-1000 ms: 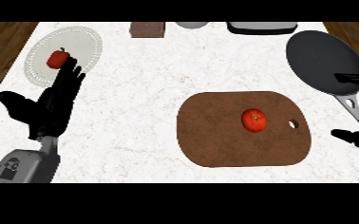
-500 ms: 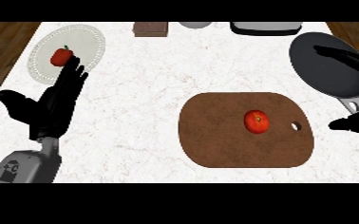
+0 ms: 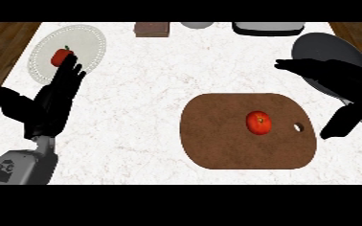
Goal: Pick the tomato from the cutting board and place it in the pan
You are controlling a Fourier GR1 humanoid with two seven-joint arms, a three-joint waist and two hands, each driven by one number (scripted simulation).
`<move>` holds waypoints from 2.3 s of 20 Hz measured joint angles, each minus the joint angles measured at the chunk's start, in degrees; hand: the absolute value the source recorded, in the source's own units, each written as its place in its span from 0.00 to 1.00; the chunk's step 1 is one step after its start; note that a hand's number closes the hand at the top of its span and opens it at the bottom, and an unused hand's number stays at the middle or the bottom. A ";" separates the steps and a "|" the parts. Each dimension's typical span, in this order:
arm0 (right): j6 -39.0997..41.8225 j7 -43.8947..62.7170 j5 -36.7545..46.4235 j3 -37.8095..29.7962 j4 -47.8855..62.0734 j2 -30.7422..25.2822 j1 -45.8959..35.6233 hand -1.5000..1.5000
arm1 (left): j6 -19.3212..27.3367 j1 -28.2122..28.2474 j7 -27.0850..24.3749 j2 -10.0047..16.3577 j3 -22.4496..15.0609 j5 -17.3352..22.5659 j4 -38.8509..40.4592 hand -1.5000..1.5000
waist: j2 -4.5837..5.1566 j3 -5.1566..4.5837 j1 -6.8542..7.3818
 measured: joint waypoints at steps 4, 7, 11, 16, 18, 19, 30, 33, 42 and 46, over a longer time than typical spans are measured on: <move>4.94 3.41 2.61 3.29 -2.18 0.74 -0.12 0.00 | -0.01 0.77 -0.31 -0.69 0.51 -0.68 -0.20 0.50 | -0.06 0.03 -0.41; 6.34 4.79 4.94 4.20 -6.12 1.32 2.30 0.00 | -0.30 1.69 -0.29 -1.04 1.19 -1.39 -0.94 0.50 | -0.12 0.04 -0.72; 6.62 6.68 10.29 6.40 -9.63 1.44 3.37 0.00 | -0.22 1.97 0.15 -1.93 1.30 -2.27 -1.27 0.50 | -0.12 0.06 -0.83; 7.90 11.38 15.96 7.86 -13.83 4.24 3.67 0.00 | -0.08 2.08 1.44 -3.00 1.17 -3.77 -2.79 0.50 | -0.12 0.07 -0.84; 8.52 12.57 17.46 7.48 -15.65 5.81 4.55 0.00 | -0.91 2.07 1.56 -3.09 2.29 -3.77 -2.48 0.50 | -0.11 0.07 -0.87; 8.87 13.62 18.06 7.61 -16.53 7.19 4.71 0.00 | -1.40 2.18 1.40 -3.17 2.61 -3.87 -2.15 0.50 | -0.11 0.07 -0.87; 9.94 15.75 27.53 9.66 -11.44 16.38 3.62 0.00 | -3.38 2.04 2.98 -5.26 4.68 -5.76 -3.44 0.50 | -0.04 0.08 -0.65; 8.27 14.32 30.31 9.49 -9.17 16.67 4.65 0.00 | -4.19 2.72 2.16 -6.04 5.01 -6.50 -3.07 0.50 | -0.04 0.07 -0.70; 6.74 9.97 35.44 7.97 -1.48 19.94 2.71 0.00 | -5.41 2.58 3.79 -7.48 6.40 -8.16 -4.19 0.50 | -0.03 0.08 -0.65; 3.80 7.39 38.06 7.91 3.23 21.44 2.49 0.00 | -6.03 2.75 1.96 -8.64 6.77 -9.19 -2.58 0.50 | -0.01 0.08 -0.68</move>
